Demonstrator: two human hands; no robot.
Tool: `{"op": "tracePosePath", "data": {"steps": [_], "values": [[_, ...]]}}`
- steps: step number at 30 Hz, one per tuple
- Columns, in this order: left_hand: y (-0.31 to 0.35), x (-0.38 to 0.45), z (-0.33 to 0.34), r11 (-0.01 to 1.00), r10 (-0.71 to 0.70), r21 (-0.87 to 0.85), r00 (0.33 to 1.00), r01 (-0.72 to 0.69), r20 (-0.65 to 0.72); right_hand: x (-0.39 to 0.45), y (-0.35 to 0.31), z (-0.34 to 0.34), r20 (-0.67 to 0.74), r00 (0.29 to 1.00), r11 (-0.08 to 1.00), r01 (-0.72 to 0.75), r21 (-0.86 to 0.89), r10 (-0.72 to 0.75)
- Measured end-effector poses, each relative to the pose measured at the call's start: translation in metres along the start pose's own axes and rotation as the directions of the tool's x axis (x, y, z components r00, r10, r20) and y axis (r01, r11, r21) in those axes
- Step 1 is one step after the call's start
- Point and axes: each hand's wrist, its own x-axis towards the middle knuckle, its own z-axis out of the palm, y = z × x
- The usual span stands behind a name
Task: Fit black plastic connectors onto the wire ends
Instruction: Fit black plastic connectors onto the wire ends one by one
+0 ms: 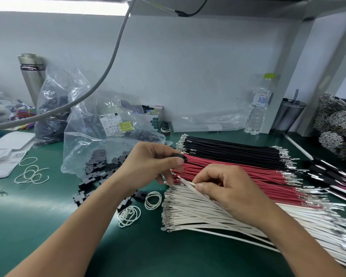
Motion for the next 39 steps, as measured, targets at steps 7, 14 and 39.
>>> {"op": "tracePosePath", "data": {"steps": [7,14,39], "values": [[0.001,-0.001,0.003,1.0,-0.003,-0.009,1.0,0.003,0.0,-0.003,0.0,0.007,0.026,0.997,0.968,0.08,-0.236,-0.076],[0.001,-0.002,0.002,1.0,0.005,-0.002,1.0,-0.004,0.014,-0.006,0.003,0.012,0.003,0.997,0.987,0.076,-0.141,-0.077],[0.023,-0.013,-0.001,0.983,0.135,0.093,0.962,-0.161,0.238,-0.002,0.002,0.005,-0.353,0.921,0.965,0.223,0.136,-0.163]]}}
